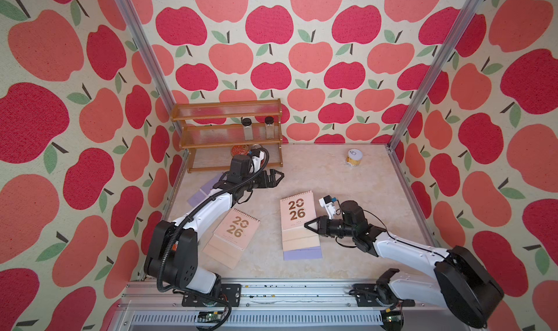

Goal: Stack the calendars
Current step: Place the calendar at the calendar.

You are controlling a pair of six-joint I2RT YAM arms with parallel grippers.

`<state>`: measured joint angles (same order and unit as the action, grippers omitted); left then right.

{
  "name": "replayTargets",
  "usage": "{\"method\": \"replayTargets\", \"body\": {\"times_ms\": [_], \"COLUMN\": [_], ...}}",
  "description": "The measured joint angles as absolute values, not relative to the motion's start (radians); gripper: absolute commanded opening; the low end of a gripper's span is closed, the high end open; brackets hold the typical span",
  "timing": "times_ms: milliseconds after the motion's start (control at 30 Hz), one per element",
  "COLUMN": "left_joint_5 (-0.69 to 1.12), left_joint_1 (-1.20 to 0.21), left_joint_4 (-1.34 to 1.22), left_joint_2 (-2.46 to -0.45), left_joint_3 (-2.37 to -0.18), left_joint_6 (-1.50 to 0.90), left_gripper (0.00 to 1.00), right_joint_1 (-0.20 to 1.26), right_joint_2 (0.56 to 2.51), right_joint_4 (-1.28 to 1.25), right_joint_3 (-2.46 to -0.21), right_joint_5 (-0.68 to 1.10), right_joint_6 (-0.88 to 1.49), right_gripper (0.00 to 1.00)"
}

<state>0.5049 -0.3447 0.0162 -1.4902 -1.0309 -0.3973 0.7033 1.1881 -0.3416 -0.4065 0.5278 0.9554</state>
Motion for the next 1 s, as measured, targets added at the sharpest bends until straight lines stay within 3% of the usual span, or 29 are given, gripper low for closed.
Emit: {"method": "replayTargets", "body": {"times_ms": [367,833,1000], "left_joint_5": [0.505,0.506,0.505], "left_joint_1": [-0.345,-0.345,-0.345], "left_joint_4": [0.018,0.018,0.018], "left_joint_2": [-1.478,-1.464,-1.464], "left_joint_3": [-1.017,-1.016,-1.016], "left_joint_6": [-0.398,-0.398,-0.398], "left_gripper": [1.00,1.00,1.00], "right_joint_1": [0.703,0.703,0.703], "right_joint_2": [1.119,1.219,1.260], "right_joint_4": [-0.294,-0.397,-0.433], "right_joint_3": [-0.314,-0.301,-0.301], "right_joint_5": [0.513,0.524,0.534], "right_joint_6": [0.957,0.978,0.978], "right_gripper": [0.00,0.00,0.18]}}
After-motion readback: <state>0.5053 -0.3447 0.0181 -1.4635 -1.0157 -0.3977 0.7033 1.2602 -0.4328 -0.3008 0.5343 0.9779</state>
